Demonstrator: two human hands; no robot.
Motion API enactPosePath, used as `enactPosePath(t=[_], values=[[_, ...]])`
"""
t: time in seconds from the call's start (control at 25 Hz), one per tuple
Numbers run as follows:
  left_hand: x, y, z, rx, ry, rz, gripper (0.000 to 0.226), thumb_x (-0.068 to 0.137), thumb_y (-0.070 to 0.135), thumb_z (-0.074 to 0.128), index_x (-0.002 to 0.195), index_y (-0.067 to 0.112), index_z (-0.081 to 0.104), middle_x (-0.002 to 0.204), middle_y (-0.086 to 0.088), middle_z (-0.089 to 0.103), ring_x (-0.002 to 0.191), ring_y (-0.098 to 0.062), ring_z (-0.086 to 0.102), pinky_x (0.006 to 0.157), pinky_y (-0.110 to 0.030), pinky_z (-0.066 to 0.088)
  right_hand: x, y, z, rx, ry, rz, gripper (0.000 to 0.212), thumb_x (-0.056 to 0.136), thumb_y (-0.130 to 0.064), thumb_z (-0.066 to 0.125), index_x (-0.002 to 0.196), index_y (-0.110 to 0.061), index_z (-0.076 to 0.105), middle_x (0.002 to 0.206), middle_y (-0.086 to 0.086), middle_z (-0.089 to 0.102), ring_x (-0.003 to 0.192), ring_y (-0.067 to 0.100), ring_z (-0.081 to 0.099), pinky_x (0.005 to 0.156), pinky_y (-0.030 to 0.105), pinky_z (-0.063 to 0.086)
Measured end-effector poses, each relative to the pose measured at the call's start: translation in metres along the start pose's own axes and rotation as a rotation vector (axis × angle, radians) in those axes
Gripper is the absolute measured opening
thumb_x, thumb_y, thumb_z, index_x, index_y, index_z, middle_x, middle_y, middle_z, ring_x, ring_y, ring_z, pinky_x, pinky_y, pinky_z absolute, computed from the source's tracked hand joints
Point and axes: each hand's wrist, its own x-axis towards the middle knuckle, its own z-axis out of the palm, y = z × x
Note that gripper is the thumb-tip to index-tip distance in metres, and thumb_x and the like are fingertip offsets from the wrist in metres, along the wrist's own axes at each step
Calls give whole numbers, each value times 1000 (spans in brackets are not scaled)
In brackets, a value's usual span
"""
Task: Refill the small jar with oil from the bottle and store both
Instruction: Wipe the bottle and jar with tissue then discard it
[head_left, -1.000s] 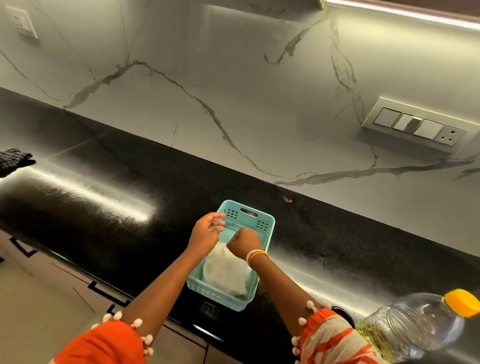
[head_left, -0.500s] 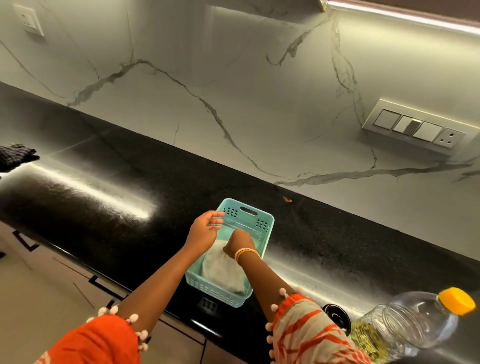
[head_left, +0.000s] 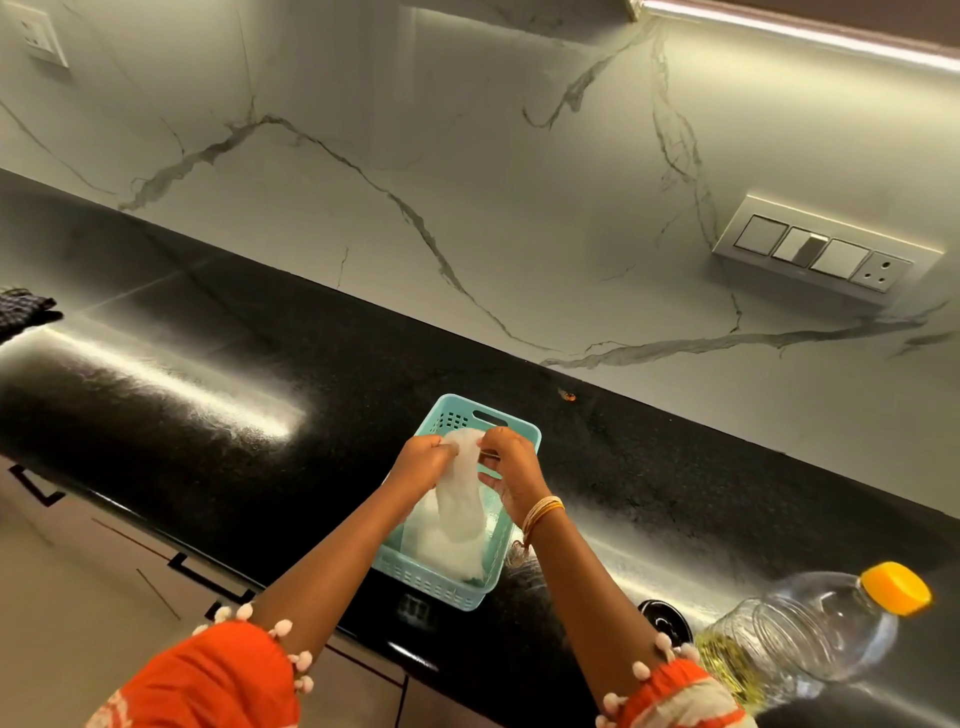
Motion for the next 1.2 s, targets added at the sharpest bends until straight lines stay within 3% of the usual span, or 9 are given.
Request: enactPosePath(t=[0.24, 0.32, 0.44, 0.6, 0.72, 0.84, 1.0, 1.12, 1.2], values=[[-10, 17, 19, -150, -9, -54, 28, 97, 28, 52, 122, 17, 61, 117, -9, 65, 102, -27, 64, 90, -47, 55, -11, 11, -23, 278, 46, 82, 39, 92, -39, 50, 122, -17, 56, 116, 15, 66, 107, 33, 63, 89, 52, 52], [-21, 23, 33, -124, 31, -46, 31, 96, 33, 54, 123, 19, 60, 118, -7, 64, 99, -23, 62, 88, -41, 55, -25, 8, -36, 313, -23, 118, 45, 92, -47, 51, 124, -15, 57, 119, 16, 66, 110, 35, 62, 93, 54, 50], [-50, 36, 55, -144, 78, -14, 21, 97, 31, 53, 114, 20, 59, 109, -6, 64, 81, -14, 59, 64, -22, 49, -60, -4, -55, 356, -143, 79, 37, 94, -32, 52, 123, -9, 58, 120, 21, 64, 108, 36, 62, 94, 54, 49], [-85, 37, 82, -159, 82, 89, 25, 96, 27, 55, 113, 12, 65, 112, -9, 66, 94, -21, 62, 75, -29, 53, -107, -15, -91, 198, -124, -27, 22, 87, -7, 62, 108, -1, 63, 102, 17, 68, 88, 30, 67, 78, 46, 57], [-125, 31, 117, -146, 53, 117, 26, 95, 28, 57, 111, 9, 67, 107, -8, 68, 97, -22, 63, 81, -33, 55, -148, -8, -132, 257, -117, -1, 30, 82, -12, 68, 110, 1, 64, 108, 22, 65, 95, 35, 65, 86, 49, 54], [-164, 23, 151, -115, 6, 150, 20, 94, 28, 59, 98, 12, 70, 90, -4, 69, 82, -14, 62, 70, -26, 52, -183, 9, -169, 397, -108, -42, 46, 77, -19, 74, 119, -2, 63, 124, 27, 59, 114, 42, 57, 103, 57, 41], [-202, 5, 187, -173, -12, 187, 17, 91, 21, 64, 93, 8, 73, 87, -8, 72, 79, -17, 65, 66, -28, 54, -225, 23, -206, 496, -101, -108, 35, 81, -17, 64, 114, -6, 68, 118, 25, 62, 106, 36, 60, 104, 55, 40], [-222, 3, 204, -158, -63, 185, 17, 92, 23, 62, 91, 10, 72, 76, -4, 69, 66, -14, 63, 53, -23, 50, -243, 30, -229, 565, 80, -95, 45, 80, -14, 65, 123, -2, 58, 123, 29, 58, 108, 38, 58, 102, 59, 40], [-226, 10, 212, -155, -72, 197, 17, 93, 23, 60, 93, 9, 71, 72, -4, 67, 62, -14, 59, 49, -21, 47, -250, 26, -241, 574, 216, -108, 34, 83, -8, 61, 117, -3, 59, 115, 27, 62, 101, 36, 60, 99, 54, 45]])
